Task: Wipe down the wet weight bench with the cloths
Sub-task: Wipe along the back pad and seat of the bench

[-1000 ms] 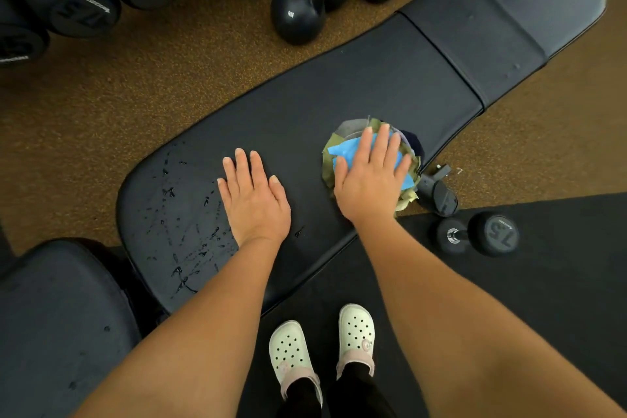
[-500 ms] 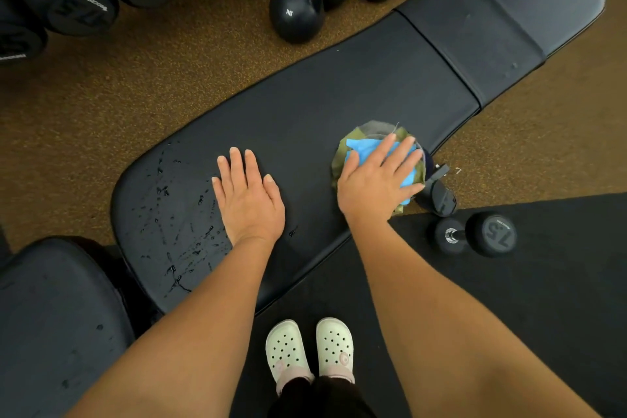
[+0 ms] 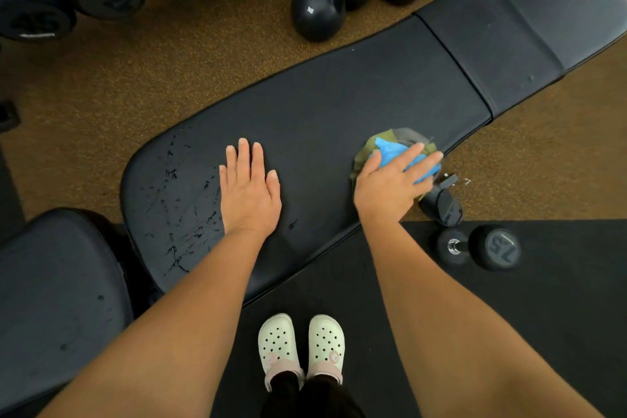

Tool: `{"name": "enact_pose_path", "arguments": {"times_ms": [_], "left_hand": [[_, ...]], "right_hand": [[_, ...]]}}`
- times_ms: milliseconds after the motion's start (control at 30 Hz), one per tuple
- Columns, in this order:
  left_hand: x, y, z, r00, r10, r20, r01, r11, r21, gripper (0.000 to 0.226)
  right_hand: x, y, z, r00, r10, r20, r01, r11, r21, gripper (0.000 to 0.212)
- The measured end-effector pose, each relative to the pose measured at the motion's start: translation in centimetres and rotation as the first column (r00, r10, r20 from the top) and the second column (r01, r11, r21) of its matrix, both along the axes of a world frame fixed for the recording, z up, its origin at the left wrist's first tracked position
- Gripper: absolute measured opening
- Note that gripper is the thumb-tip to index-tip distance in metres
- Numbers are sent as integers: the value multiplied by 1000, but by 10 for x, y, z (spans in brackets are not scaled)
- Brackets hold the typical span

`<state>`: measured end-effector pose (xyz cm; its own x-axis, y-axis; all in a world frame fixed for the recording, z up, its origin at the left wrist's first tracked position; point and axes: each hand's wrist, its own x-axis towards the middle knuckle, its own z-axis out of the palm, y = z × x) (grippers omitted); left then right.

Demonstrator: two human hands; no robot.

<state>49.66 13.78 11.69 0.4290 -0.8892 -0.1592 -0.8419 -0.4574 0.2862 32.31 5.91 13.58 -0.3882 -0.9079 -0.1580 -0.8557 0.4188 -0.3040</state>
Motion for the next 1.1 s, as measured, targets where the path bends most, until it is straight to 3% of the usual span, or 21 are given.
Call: {"name": "enact_pose_path", "arguments": {"times_ms": [100,267,367,400,467,533,567,633,733,767,833,933,1000,1033,1100], "left_hand": [[7,8,1,998,-70,5,70,997,11,56],[19,23,-1,988,-151,24,151,988,23,56],[18,28,-3,990,-133,47,132,991,25,54],[18,29,-3,990,-125,59,124,992,25,54],[18,30,-3,991,-116,59,115,993,31,55],[18,30,-2,991,-120,52,119,993,22,55],[18,29,-1,991,-123,48,122,992,14,54],[19,29,-1,992,-124,38,124,992,3,55],[17,30,-2,992,-119,35,119,993,-3,55],[18,30,-3,993,-117,35,117,993,-11,56],[19,30,-3,993,-116,33,117,993,-27,59],[20,32,-3,993,-118,26,119,992,-46,59],[21,32,-2,993,-116,10,116,991,-62,59],[21,33,-2,993,-116,2,116,991,-70,59],[21,33,-1,993,-114,-15,112,990,-85,59]], "right_hand": [[22,41,-6,1000,29,1,-29,999,-43,72],[21,52,-15,966,225,-130,-224,974,24,71],[21,50,-10,899,381,-215,-379,924,51,69],[23,56,-9,837,499,-224,-499,864,60,68],[18,70,-8,609,755,-241,-760,643,93,68],[1,64,-6,430,870,-242,-878,466,113,69],[-6,58,-5,400,879,-259,-891,440,116,69],[-6,45,-5,475,828,-299,-843,526,116,68],[29,47,-2,713,649,-266,-649,754,98,69],[41,55,-1,732,639,-238,-632,767,111,70],[53,79,-2,624,754,-205,-742,654,147,69],[31,99,-1,330,928,-174,-920,357,160,67],[14,87,-1,208,962,-178,-959,236,158,67],[9,78,-2,231,952,-201,-952,263,154,68],[15,59,-4,470,850,-236,-857,504,111,68]]}}
